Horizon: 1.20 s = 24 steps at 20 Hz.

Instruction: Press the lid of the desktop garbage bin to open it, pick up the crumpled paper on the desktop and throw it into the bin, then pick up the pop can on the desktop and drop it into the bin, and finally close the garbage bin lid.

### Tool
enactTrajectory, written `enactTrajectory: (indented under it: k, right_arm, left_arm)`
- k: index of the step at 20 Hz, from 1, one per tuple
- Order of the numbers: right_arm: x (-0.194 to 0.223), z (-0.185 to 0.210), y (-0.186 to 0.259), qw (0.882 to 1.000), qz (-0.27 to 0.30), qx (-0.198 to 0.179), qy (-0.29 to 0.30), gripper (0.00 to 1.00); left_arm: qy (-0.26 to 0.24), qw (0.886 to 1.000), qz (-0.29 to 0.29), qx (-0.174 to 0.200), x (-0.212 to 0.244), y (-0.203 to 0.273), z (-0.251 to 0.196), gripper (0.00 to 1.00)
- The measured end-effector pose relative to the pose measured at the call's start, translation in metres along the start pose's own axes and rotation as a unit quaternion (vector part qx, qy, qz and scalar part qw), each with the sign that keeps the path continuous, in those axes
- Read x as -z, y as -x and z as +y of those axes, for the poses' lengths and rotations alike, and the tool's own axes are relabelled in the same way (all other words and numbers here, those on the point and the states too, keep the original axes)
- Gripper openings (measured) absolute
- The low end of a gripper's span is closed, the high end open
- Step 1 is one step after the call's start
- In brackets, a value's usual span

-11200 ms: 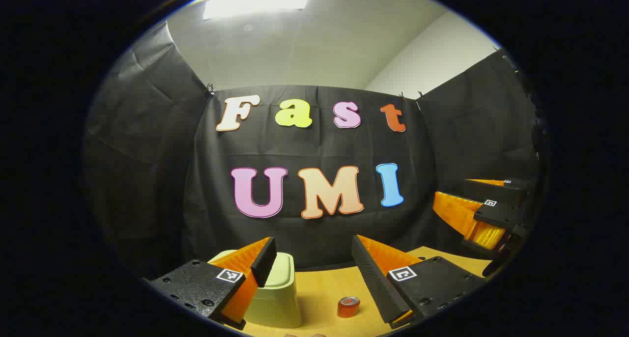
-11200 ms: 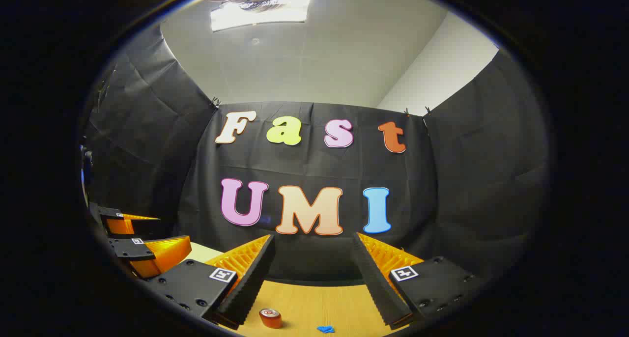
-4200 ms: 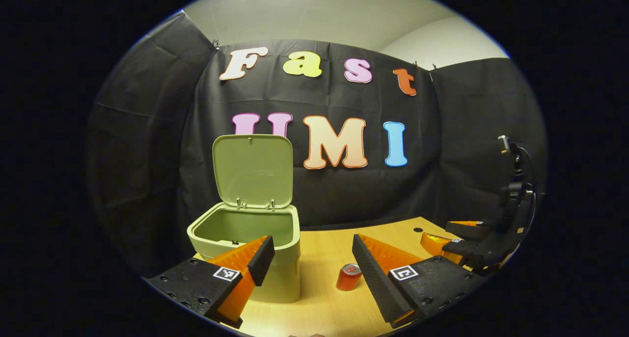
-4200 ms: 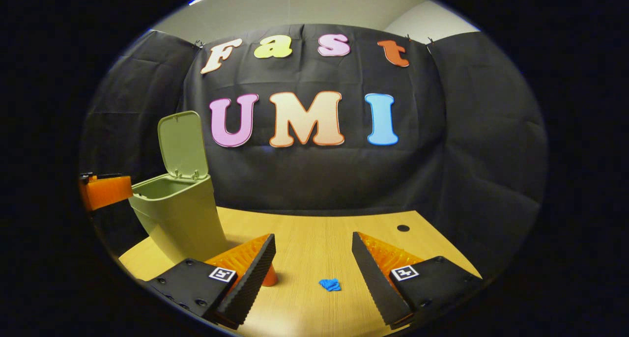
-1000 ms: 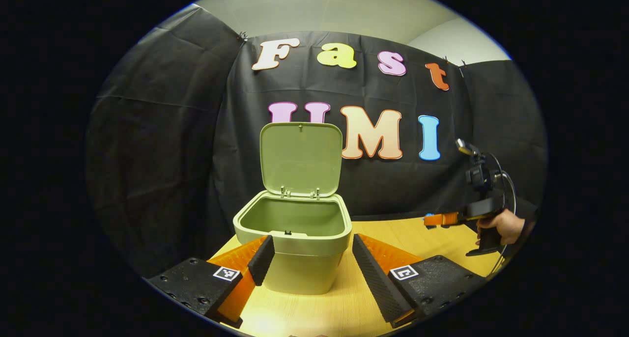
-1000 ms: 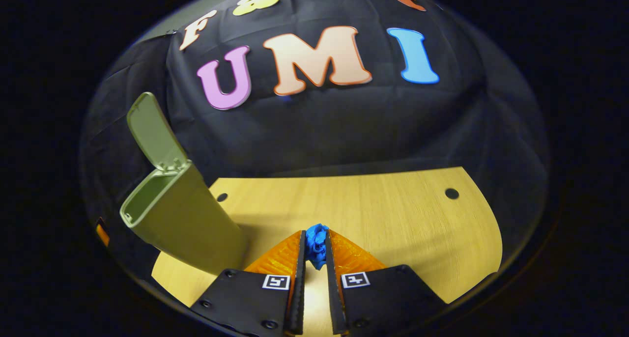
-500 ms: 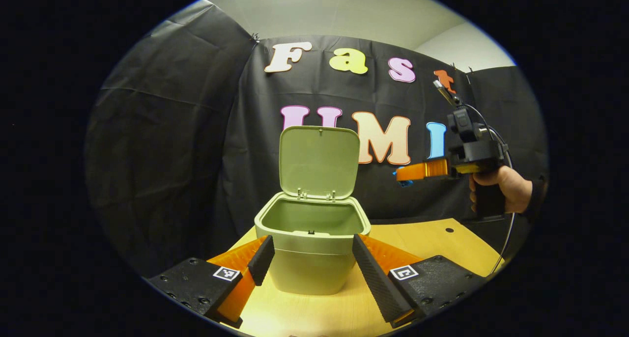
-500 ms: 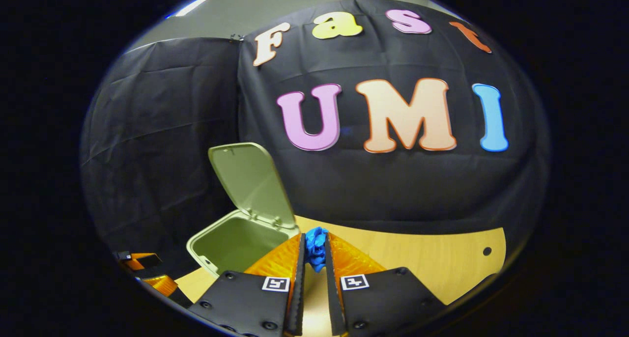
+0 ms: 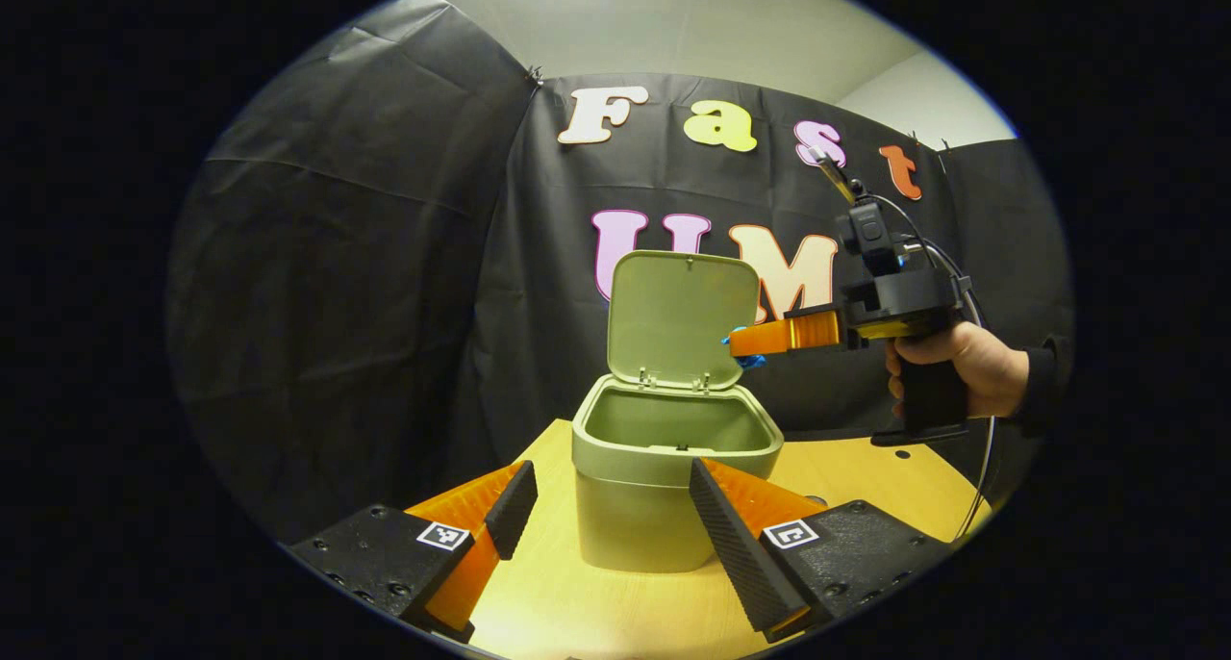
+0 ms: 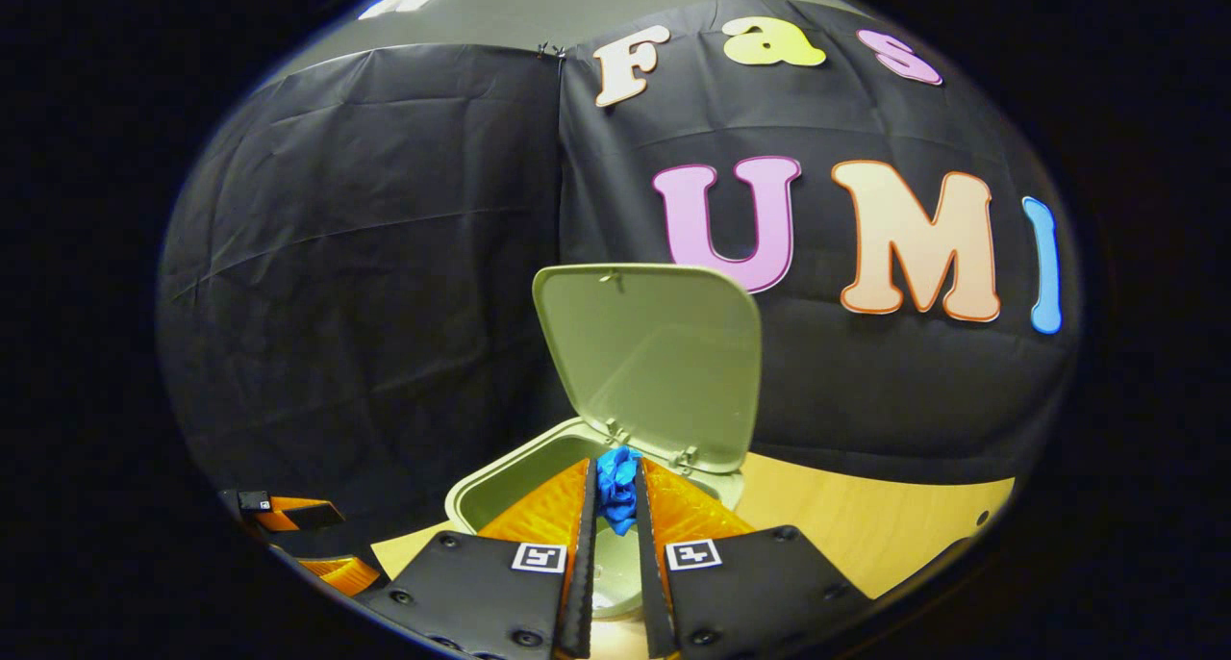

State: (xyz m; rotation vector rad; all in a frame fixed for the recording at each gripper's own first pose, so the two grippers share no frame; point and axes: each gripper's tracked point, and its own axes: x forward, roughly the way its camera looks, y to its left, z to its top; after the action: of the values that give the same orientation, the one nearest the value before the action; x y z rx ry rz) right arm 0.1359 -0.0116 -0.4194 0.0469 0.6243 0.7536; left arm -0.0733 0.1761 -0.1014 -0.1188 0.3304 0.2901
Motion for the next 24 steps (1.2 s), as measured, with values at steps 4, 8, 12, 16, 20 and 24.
enactTrajectory:
  k: [4, 8, 12, 16, 20, 24]
  right_arm:
    - [-0.002, -0.002, 0.001, 1.0, 0.01, 0.006, 0.01, 0.25]
    - [0.005, -0.002, 0.0, 1.0, 0.028, 0.008, 0.001, 0.22]
    - [0.011, -0.004, -0.006, 0.999, 0.032, 0.012, 0.003, 0.46]
    - [0.016, -0.007, -0.015, 0.999, 0.034, 0.014, -0.004, 0.74]
    - [0.014, -0.019, -0.003, 0.999, 0.026, 0.027, -0.01, 0.89]
    - [0.012, -0.039, 0.015, 0.999, 0.011, 0.051, -0.016, 0.93]
  left_arm:
    - [-0.001, 1.0, 0.0, -0.009, 0.001, 0.002, 0.013, 0.95]
    - [-0.003, 1.0, 0.002, -0.011, 0.003, 0.001, 0.018, 0.95]
    - [-0.005, 1.0, 0.002, -0.009, 0.003, -0.002, 0.018, 0.94]
    - [-0.004, 1.0, 0.001, -0.003, 0.004, -0.002, 0.016, 0.95]
    - [-0.006, 1.0, -0.003, 0.009, 0.004, -0.005, 0.008, 0.94]
    - [-0.002, 1.0, -0.006, 0.025, 0.001, -0.015, -0.015, 0.96]
